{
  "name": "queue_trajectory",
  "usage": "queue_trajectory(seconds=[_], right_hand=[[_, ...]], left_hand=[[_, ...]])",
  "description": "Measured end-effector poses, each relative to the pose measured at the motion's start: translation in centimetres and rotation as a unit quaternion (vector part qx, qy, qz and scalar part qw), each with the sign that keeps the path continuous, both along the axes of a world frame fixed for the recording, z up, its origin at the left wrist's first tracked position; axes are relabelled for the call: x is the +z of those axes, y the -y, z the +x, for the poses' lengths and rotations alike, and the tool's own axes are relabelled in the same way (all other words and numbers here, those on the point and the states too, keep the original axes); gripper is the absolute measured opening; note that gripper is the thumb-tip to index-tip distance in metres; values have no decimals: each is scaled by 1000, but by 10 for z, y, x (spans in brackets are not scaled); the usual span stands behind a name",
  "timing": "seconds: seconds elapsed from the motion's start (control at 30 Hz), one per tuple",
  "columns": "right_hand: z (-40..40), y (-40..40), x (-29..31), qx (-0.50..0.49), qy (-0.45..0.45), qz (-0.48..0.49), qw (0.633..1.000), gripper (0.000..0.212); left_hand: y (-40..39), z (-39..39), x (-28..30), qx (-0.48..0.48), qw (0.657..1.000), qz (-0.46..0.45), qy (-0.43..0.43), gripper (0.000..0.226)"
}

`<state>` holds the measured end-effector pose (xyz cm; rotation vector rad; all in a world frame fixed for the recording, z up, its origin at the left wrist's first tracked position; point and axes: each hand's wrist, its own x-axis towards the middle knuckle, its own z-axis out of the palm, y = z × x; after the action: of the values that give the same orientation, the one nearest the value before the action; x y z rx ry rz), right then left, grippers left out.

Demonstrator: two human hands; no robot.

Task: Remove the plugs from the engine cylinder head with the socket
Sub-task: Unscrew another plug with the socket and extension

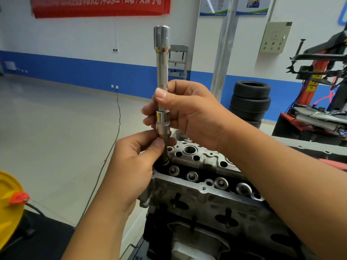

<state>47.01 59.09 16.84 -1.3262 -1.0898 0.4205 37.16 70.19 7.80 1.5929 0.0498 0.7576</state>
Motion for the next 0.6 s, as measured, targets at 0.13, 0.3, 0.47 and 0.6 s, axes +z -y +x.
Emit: queue_trajectory(seconds=[0.13,0.3,0.47,0.6], right_hand=[[1,1,0,11,1,-15,1000,18],[0,0,-1,-12,31,-23,999,9],[1,-1,-1,-9,26,-16,999,12],[0,0,0,1,18,-30,999,13]], left_hand=[[0,2,0,50,999,8,8,21],[1,1,0,88,996,5,17,27],[0,1,0,8,1000,11,-3,21],[0,2,-1,34,999,9,-2,29]])
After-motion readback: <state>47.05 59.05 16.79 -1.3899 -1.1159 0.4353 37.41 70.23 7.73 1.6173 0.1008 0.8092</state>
